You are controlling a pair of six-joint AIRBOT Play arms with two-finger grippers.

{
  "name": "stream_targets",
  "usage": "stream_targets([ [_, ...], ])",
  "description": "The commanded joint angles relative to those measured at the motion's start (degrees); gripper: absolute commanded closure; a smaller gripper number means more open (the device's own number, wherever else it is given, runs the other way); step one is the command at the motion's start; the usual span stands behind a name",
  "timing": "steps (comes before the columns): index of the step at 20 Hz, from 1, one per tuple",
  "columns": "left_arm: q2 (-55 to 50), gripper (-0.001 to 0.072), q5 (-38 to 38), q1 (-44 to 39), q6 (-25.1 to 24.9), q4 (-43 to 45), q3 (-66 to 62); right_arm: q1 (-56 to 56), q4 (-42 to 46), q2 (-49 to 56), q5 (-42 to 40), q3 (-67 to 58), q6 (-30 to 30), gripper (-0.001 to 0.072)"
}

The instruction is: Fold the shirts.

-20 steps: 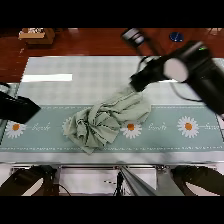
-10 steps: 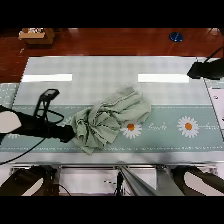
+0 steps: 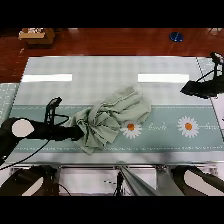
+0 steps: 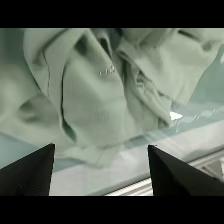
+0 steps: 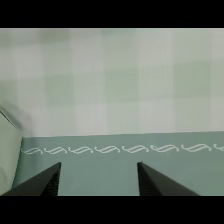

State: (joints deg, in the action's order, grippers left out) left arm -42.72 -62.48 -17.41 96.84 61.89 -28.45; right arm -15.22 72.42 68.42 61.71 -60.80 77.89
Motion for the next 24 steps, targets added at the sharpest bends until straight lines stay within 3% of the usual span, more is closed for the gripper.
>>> stream_targets([
  [1, -2.34, 0.002, 6.71, 0.92, 0.0, -1.79, 1.2, -0.2, -2.05, -0.02, -2.27, 1.73, -0.92, 0.0166],
  [5, -10.47, 0.0042, 13.51, 0.83, -1.36, -7.89, 2.82, -0.2, -5.01, -0.02, -2.84, 1.73, -1.99, 0.0166],
  [6, -13.0, 0.0175, 14.14, 0.85, -2.19, -8.94, 2.78, -0.2, -5.03, -0.02, -2.84, 1.73, -1.99, 0.0166],
  [7, -14.88, 0.0503, 14.16, 0.96, -2.25, -9.05, 2.71, -0.2, -5.01, -0.02, -2.78, 1.73, -1.99, 0.0166],
  [8, -16.15, 0.0653, 14.1, 0.96, -2.54, -9.03, 2.69, -0.2, -5.01, -0.02, -2.67, 1.73, -1.99, 0.0166],
  [12, -14.75, 0.0677, 13.94, 0.96, -3.34, -9.01, 1.86, -0.2, -8.11, 1.9, -1.9, 1.73, -2.84, 0.0166],
  [15, -12.2, 0.0677, 13.86, 0.96, -3.34, -9.03, 0.37, -0.2, -19.26, 7.87, 2.27, 1.73, -8.52, 0.0165],
  [18, -9.77, 0.0676, 13.84, 0.96, -3.32, -9.01, -0.44, -0.2, -28.0, 14.49, 3.89, 1.73, -10.16, 0.0117],
  [24, -8.74, 0.0677, 12.33, 0.96, -3.28, -9.07, -0.46, 5.53, -27.65, 21.31, 3.76, 1.73, -10.27, 0.0118],
])
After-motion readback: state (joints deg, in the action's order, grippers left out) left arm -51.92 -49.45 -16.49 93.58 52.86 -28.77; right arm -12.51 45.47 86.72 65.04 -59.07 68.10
